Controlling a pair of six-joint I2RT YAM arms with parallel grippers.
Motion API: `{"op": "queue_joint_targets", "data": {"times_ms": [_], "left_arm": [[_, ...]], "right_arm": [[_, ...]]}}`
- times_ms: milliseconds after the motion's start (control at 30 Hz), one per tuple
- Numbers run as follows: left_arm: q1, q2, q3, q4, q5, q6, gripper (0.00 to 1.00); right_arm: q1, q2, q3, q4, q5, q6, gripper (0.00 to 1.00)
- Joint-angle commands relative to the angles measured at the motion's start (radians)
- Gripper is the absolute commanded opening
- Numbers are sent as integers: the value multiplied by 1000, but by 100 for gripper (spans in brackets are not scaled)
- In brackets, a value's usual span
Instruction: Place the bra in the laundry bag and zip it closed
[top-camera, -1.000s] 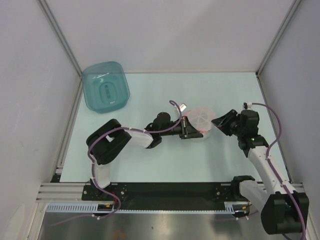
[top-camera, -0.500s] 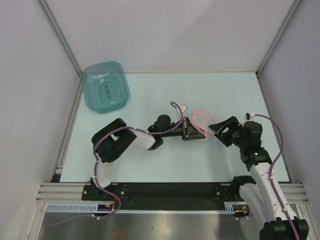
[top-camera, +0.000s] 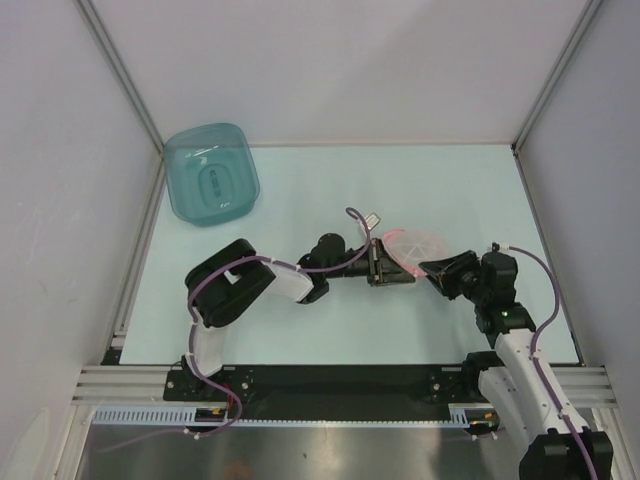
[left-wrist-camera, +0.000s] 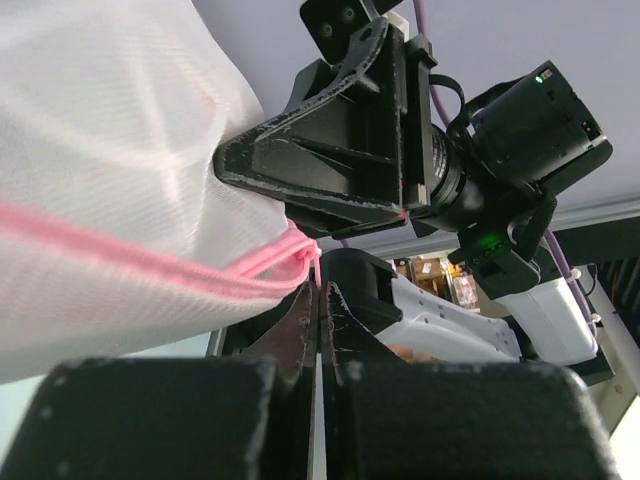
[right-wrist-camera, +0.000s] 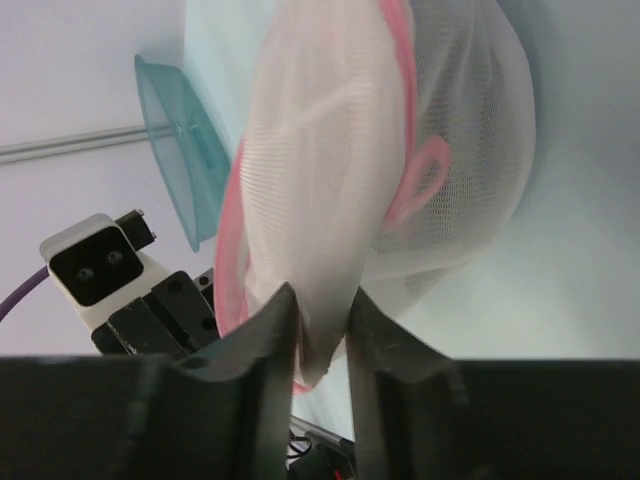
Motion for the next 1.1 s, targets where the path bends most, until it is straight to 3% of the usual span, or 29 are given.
{"op": "queue_joint_targets", "data": {"times_ms": [0, 200, 433, 667, 833, 900, 933, 967, 1033, 1067], "left_arm": [[-8, 1, 4, 63, 9, -12, 0], [52, -17, -76, 62, 20, -51, 0], [153, -86, -133, -148, 40, 44, 0], [175, -109, -127, -224, 58, 118, 0], [170, -119, -73, -288, 83, 185, 0], [149, -177, -11, -450, 58, 286, 0], [137, -209, 14, -533, -19, 442, 4], [120, -238, 78, -716, -62, 525, 16], [75, -304, 126, -823, -141, 701, 31], [68, -321, 151, -852, -147, 736, 47]], "right_arm": [[-1, 40, 2, 102, 32, 39, 17], [-21, 77, 41, 107, 63, -71, 0], [-41, 139, 81, 177, 72, -289, 0], [-78, 214, 172, 249, 89, -478, 0], [-79, 374, 316, 221, 25, -561, 0], [-79, 396, 336, 208, -9, -565, 0], [-79, 397, 347, 172, -27, -567, 0], [-79, 400, 345, 161, -46, -570, 0], [-81, 393, 333, 159, -128, -595, 0], [-82, 386, 324, 164, -159, -610, 0]]}}
